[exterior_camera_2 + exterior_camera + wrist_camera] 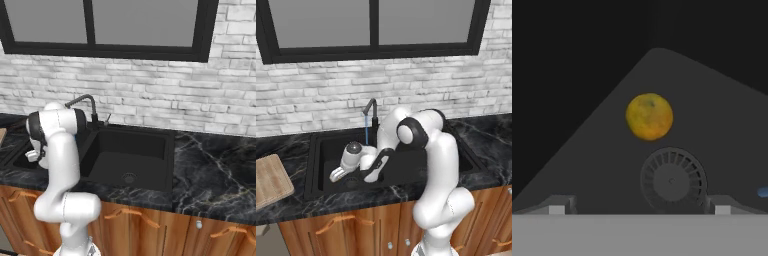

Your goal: Pick the orange from the sink and place it on the cutting board to airdry. Then turn off the sink faucet.

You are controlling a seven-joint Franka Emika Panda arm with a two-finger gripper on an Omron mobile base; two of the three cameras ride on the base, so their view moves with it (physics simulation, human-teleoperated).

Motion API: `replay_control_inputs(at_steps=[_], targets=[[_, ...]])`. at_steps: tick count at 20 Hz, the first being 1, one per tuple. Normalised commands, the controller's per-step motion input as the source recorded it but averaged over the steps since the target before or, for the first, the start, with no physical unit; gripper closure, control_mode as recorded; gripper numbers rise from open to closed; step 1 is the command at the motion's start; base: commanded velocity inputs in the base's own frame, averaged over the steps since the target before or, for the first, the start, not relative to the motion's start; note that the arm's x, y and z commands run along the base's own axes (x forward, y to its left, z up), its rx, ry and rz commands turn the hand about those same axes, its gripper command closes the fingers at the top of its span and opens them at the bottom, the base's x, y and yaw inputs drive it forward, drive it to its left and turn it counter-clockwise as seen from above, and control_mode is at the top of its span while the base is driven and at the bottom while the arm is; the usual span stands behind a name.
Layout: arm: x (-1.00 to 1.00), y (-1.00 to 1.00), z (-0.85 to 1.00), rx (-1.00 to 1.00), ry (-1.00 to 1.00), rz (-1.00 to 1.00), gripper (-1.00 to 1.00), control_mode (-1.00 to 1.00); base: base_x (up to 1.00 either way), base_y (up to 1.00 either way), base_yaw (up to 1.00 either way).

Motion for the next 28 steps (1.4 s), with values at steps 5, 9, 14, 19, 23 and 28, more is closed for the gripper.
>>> replay_control_inputs(at_steps=[5,9,14,19,23,28], targets=[[0.33,0.12,-0.13,0.00,0.01,-0.04,-1.00,-1.00,0.00,0.00,0.00],[0.37,0.08,-0.15,0.00,0.02,-0.04,-1.00,-1.00,0.00,0.00,0.00],[0.41,0.11,-0.13,0.00,0.02,-0.03,-1.00,-1.00,0.00,0.00,0.00],[0.45,0.17,-0.14,0.00,0.03,-0.04,-1.00,-1.00,0.00,0.00,0.00],[0.47,0.17,-0.18,0.00,0.04,-0.04,-1.00,-1.00,0.00,0.00,0.00],[0.44,0.17,-0.20,0.00,0.05,-0.05,-1.00,-1.00,0.00,0.00,0.00]])
